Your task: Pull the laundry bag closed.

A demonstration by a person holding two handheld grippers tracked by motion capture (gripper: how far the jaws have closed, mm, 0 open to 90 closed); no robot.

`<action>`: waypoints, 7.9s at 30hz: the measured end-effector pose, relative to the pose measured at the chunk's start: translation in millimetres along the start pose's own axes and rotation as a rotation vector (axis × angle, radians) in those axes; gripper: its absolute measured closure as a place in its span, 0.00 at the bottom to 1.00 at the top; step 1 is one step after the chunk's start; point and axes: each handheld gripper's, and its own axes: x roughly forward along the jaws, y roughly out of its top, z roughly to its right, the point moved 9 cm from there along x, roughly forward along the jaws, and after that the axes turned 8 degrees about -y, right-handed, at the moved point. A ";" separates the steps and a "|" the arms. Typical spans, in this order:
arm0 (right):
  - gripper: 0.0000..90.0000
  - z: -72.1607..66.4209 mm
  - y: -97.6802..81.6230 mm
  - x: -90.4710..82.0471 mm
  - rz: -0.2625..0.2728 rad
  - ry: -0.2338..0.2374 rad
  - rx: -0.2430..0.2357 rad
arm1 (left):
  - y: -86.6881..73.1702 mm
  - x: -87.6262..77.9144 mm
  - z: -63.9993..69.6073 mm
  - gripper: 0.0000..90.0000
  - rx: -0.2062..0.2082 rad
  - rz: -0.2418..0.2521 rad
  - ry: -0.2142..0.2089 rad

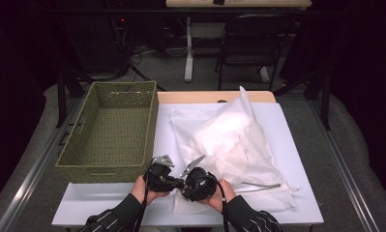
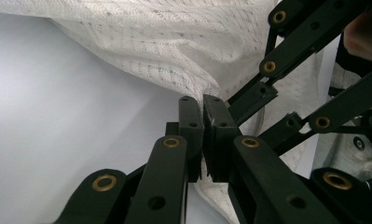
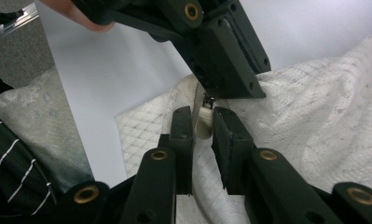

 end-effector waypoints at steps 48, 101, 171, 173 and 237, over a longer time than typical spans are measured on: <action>0.91 2.0 -0.4 2.9 -0.006 0.011 0.045 | -0.5 -5.2 3.8 0.96 -0.021 0.017 0.000; 0.92 28.0 -31.9 -7.5 -0.175 -0.106 0.043 | -4.4 -13.8 -0.8 0.97 -0.038 0.028 0.016; 0.92 79.4 -97.9 -47.7 -0.287 -0.260 0.131 | -6.3 -22.7 -9.2 0.97 -0.057 0.041 0.048; 0.92 81.8 -100.0 -49.1 -0.290 -0.270 0.129 | -6.7 -22.7 -9.3 0.97 -0.058 0.040 0.045; 0.96 167.0 -198.6 -116.5 -0.326 -0.501 0.393 | -10.2 -29.5 -20.3 0.97 -0.062 0.033 0.114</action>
